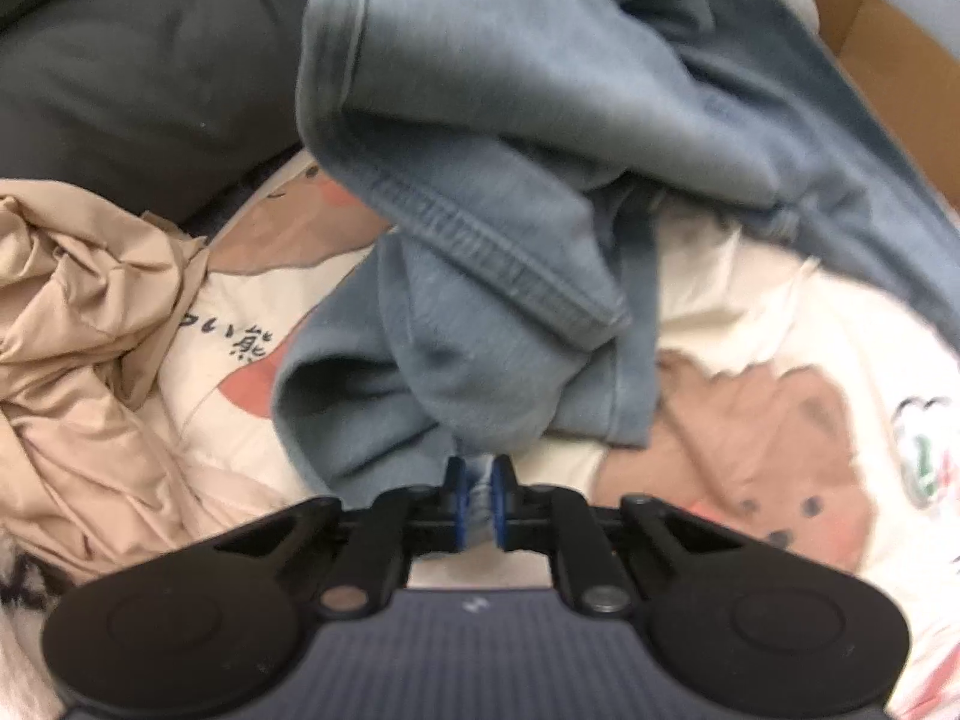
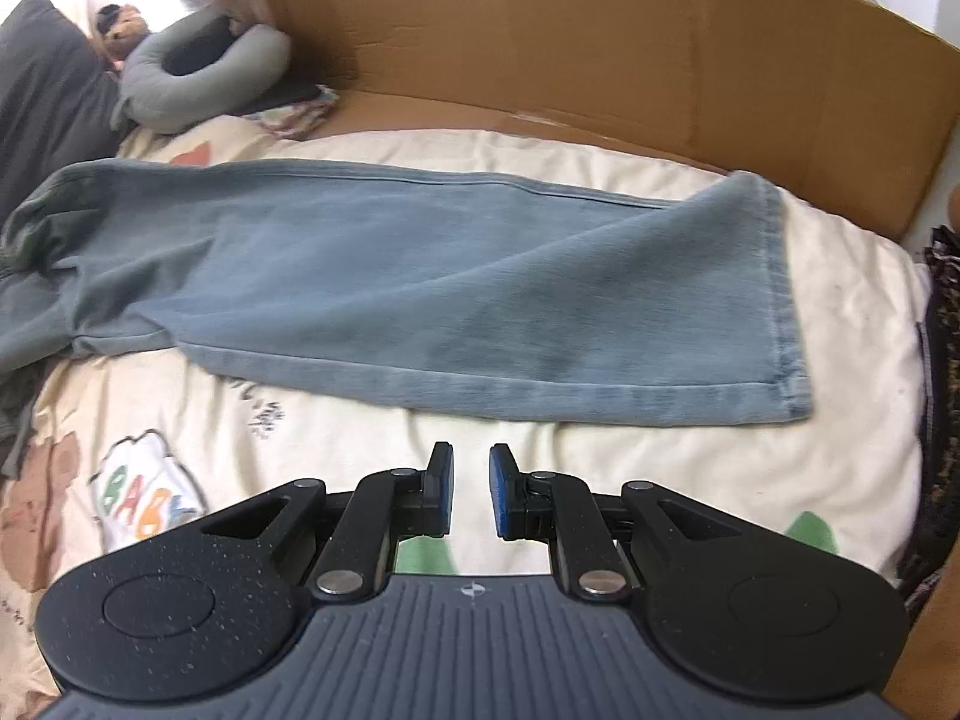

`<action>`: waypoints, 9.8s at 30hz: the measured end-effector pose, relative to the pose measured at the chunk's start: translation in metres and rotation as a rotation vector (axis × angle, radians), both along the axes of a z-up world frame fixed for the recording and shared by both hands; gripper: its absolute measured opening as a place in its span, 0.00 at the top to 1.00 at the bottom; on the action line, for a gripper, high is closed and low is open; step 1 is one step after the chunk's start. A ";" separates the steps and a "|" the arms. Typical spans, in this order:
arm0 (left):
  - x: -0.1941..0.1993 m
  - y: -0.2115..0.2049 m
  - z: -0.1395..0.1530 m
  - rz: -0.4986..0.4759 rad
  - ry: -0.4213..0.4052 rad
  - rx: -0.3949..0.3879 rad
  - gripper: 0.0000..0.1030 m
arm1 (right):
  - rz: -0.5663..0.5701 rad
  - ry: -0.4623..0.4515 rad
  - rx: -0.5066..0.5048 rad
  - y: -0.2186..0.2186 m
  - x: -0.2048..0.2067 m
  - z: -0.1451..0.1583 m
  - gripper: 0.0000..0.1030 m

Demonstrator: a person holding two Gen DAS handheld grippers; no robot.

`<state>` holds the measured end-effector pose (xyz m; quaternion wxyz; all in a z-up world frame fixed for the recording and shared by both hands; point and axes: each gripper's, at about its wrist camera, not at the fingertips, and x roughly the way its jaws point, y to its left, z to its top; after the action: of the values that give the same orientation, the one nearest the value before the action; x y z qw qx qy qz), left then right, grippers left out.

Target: Fold clothes

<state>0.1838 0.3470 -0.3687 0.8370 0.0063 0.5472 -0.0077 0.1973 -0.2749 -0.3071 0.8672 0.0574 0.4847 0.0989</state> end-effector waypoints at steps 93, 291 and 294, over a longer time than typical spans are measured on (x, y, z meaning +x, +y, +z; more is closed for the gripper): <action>-0.032 -0.083 0.002 0.177 0.132 -0.302 0.28 | -0.199 0.322 0.652 -0.012 -0.019 -0.057 1.00; 0.052 -0.023 -0.006 0.227 -0.319 -0.789 0.68 | 1.347 -0.204 -0.284 0.440 0.070 0.033 0.51; 0.056 -0.023 -0.009 0.222 -0.312 -0.809 0.74 | 1.397 -0.260 -0.331 0.446 0.063 0.026 0.51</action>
<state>0.2402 0.3238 -0.3777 0.8404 -0.3789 0.3648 -0.1302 0.2598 0.1709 -0.2812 0.6498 -0.4092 0.3098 0.5606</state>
